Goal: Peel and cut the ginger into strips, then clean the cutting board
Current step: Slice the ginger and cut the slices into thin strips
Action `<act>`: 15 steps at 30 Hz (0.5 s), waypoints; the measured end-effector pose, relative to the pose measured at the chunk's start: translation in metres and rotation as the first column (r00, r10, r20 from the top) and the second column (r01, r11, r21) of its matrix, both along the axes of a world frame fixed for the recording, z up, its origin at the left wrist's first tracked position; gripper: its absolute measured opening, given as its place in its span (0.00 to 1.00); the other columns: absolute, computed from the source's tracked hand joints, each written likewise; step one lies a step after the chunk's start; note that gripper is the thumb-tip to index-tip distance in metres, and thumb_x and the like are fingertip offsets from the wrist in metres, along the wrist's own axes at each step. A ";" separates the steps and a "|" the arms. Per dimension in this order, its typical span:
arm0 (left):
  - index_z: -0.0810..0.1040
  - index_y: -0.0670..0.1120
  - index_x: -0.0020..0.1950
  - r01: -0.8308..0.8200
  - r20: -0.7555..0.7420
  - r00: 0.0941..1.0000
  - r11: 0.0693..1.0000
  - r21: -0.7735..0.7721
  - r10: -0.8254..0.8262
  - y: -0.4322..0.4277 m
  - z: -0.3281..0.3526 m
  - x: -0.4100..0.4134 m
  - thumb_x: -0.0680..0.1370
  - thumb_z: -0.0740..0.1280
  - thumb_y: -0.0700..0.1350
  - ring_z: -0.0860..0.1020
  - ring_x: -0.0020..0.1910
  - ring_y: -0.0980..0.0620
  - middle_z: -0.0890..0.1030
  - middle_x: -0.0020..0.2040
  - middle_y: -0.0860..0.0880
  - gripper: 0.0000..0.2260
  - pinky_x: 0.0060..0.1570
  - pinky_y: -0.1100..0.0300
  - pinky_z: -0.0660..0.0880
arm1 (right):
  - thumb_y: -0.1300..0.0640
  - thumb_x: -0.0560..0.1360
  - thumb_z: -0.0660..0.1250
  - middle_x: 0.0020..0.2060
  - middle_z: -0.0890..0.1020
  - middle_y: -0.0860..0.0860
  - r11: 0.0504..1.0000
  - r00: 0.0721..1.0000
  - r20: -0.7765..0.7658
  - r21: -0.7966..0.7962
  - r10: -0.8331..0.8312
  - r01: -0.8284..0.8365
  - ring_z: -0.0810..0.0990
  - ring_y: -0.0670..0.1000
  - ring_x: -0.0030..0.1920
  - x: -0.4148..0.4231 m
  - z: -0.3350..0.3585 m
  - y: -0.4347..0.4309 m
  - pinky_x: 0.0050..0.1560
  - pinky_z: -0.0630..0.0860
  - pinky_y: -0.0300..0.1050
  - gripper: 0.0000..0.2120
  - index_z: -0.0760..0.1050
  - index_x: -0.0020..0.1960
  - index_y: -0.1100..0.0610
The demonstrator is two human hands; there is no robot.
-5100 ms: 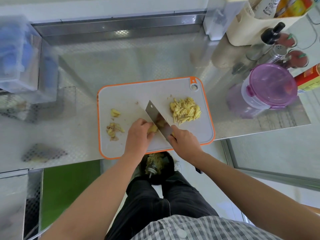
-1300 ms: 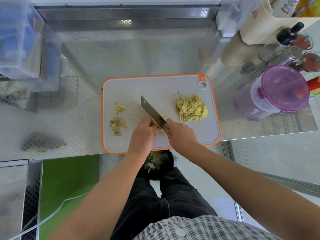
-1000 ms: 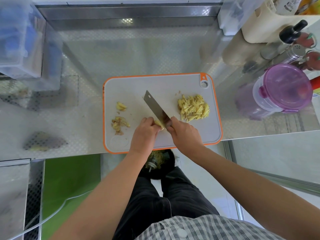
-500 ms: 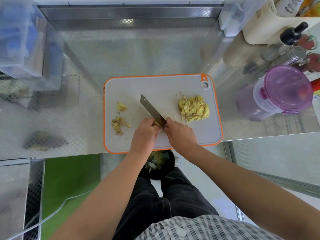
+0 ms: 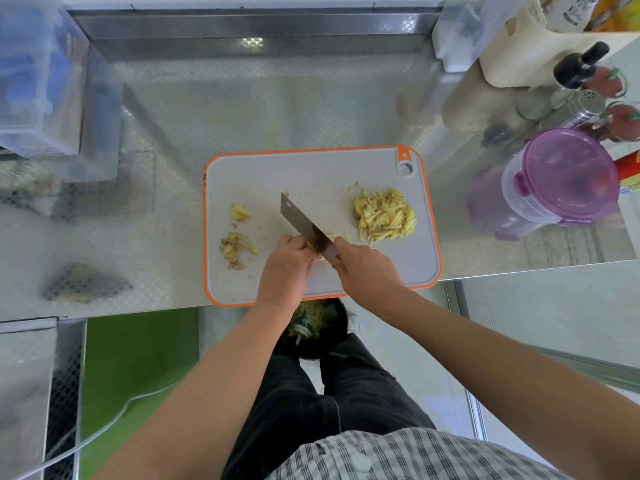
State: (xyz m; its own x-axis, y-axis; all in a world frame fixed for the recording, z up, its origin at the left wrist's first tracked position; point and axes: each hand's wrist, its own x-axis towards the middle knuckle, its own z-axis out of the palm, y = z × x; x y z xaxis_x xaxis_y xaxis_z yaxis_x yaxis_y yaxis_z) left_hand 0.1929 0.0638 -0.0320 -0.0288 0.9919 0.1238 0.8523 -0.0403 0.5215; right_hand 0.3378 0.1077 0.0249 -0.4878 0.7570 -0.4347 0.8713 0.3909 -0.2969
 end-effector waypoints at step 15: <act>0.81 0.46 0.48 -0.501 0.185 0.800 0.804 -0.321 0.571 -0.006 0.007 0.009 0.75 0.68 0.47 0.77 0.39 0.54 0.81 0.41 0.53 0.06 0.44 0.59 0.71 | 0.59 0.81 0.54 0.41 0.76 0.53 0.998 1.000 -0.019 0.060 -0.013 0.014 0.72 0.58 0.36 -0.009 -0.013 -0.004 0.35 0.66 0.47 0.03 0.64 0.54 0.56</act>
